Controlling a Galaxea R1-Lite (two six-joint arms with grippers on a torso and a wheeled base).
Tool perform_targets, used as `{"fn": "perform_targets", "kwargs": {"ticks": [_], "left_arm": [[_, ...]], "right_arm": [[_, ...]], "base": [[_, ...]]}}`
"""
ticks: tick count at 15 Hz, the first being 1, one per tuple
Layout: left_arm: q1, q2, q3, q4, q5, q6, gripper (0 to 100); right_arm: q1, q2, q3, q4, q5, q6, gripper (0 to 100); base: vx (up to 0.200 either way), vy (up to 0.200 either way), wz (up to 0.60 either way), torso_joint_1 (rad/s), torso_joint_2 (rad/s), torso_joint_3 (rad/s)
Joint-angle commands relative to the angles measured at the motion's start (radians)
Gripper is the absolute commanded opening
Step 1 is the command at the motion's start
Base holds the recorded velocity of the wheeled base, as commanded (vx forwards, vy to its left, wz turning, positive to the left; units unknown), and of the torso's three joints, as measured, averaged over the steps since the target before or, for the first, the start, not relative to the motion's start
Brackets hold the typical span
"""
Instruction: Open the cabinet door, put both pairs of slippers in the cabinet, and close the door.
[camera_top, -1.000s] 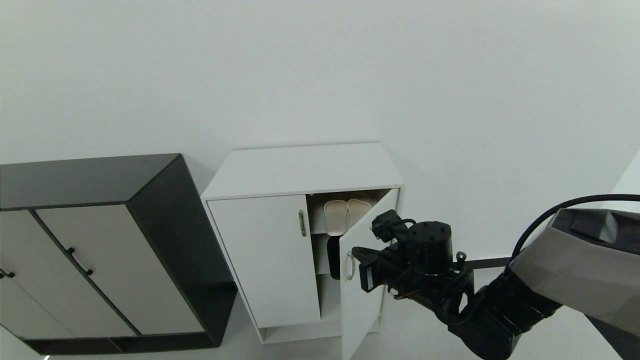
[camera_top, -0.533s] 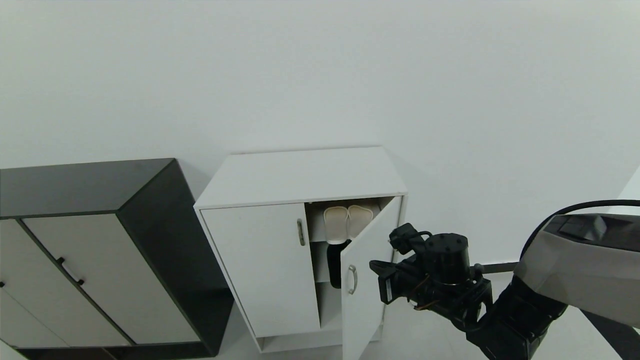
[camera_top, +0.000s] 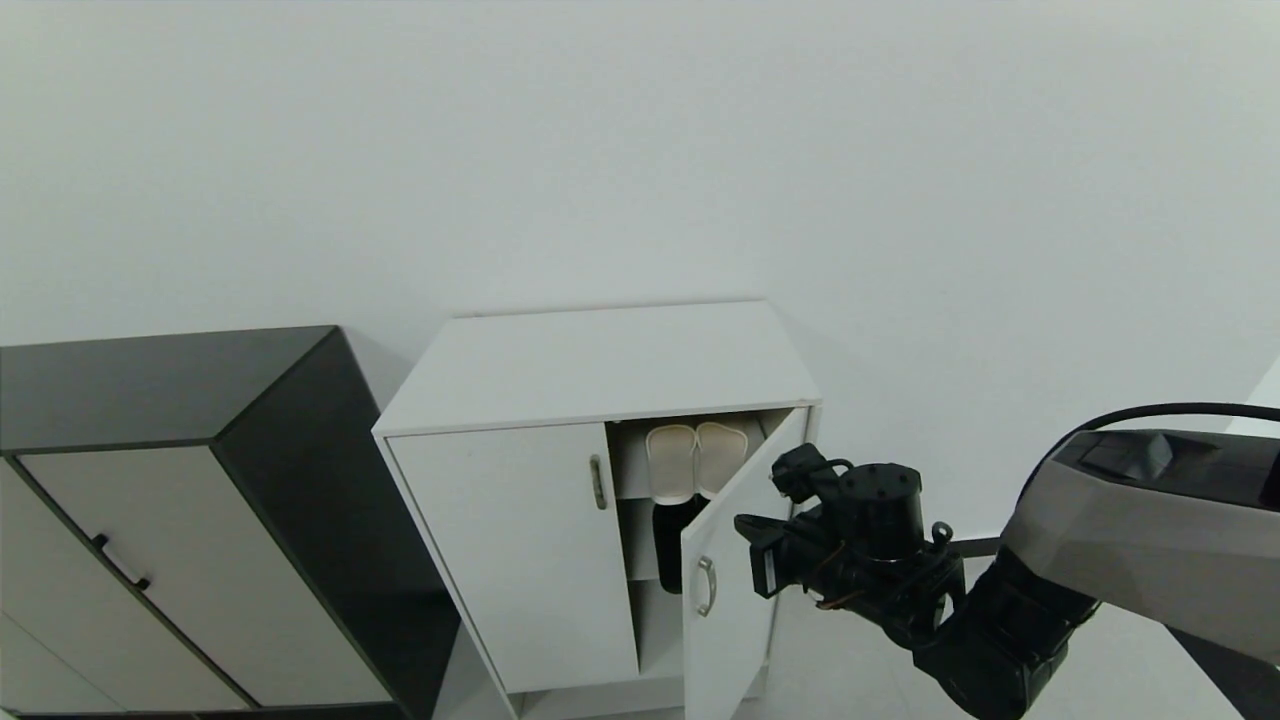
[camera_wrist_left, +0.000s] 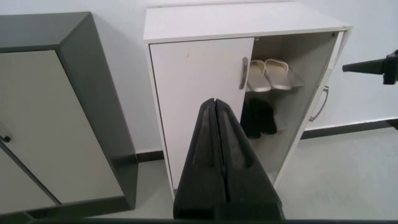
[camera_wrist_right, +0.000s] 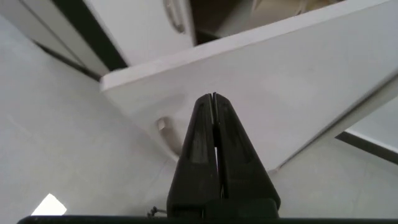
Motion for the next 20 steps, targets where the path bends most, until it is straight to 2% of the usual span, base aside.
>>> {"fn": "perform_targets", "kwargs": {"ticks": [1,8,14,20], "left_arm": [[0.000,0.000,0.000,-0.001,0.000,0.000,0],[0.000,0.000,0.000,-0.001,0.002,0.000,0],[0.000,0.000,0.000,-0.001,0.002,-0.001,0],[0.000,0.000,0.000,-0.001,0.002,-0.001,0]], "right_arm": [[-0.002,0.036,-0.039,0.002,0.000,0.000,0],[-0.014,0.082,-0.128,0.034,0.000,0.000,0],[-0.033,0.110,-0.220,0.114,-0.002,0.000,0],[-0.079,0.147,-0.321,0.176,-0.007,0.000,0]], "base": [[0.000,0.000,0.00,0.000,0.00,0.000],[0.000,0.000,0.00,0.000,0.00,0.000],[0.000,0.000,0.00,0.000,0.00,0.000],[0.000,0.000,0.00,0.000,0.00,0.000]]}}
